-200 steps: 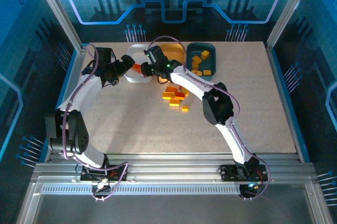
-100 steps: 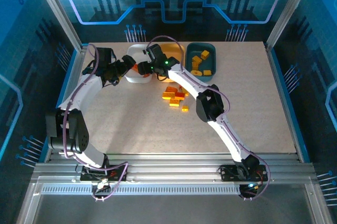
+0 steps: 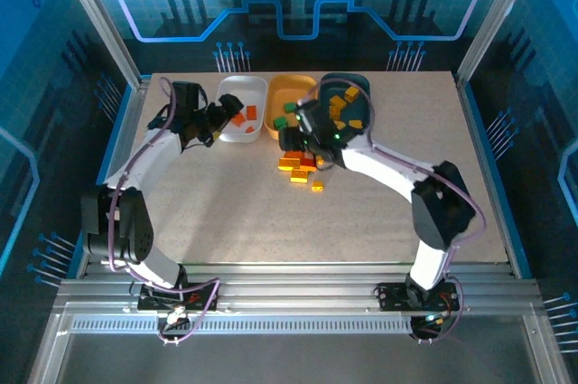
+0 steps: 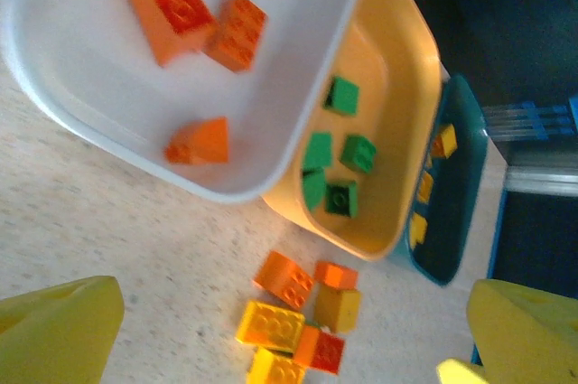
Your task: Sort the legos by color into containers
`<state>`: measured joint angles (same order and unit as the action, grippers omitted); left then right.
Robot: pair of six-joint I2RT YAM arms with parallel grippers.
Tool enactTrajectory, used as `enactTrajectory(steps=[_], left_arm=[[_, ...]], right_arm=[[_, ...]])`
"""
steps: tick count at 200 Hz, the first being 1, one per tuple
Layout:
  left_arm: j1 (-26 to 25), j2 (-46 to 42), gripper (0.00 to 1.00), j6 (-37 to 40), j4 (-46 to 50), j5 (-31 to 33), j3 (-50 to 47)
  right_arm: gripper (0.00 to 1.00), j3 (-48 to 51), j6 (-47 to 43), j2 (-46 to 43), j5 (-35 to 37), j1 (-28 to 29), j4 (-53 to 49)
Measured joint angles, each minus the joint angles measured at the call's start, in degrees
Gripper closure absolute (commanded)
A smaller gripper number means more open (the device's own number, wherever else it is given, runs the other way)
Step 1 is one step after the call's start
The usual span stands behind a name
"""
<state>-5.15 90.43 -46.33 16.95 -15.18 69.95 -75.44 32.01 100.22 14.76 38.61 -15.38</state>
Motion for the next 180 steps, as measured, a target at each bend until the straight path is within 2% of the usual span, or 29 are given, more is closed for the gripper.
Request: enactTrajectory(steps=[37, 76, 123, 154, 180], left_arm=[[-8.9, 2.0, 0.01, -2.5, -1.2, -2.3, 0.5], [-15.4, 7.4, 0.01, -2.9, 2.3, -2.6, 6.5], [-16.3, 7.4, 0.01, -1.2, 2.4, -1.9, 7.3], [-16.3, 7.4, 0.01, -0.3, 2.3, -1.6, 6.6], [-16.3, 7.4, 0.01, -0.1, 2.4, -1.6, 5.9]], right_arm=[[0.24, 14.7, 4.1, -3.1, 2.4, 0.2, -0.9], [0.30, 19.0, 5.5, -3.0, 3.5, 1.9, -2.1], [0.37, 16.6, 4.5, 1.9, 3.8, 2.2, -1.5], [0.56, 14.8, 3.4, 5.0, 4.7, 2.2, -1.8], [0.66, 14.3, 2.7, 5.1, 5.6, 2.2, -1.3]])
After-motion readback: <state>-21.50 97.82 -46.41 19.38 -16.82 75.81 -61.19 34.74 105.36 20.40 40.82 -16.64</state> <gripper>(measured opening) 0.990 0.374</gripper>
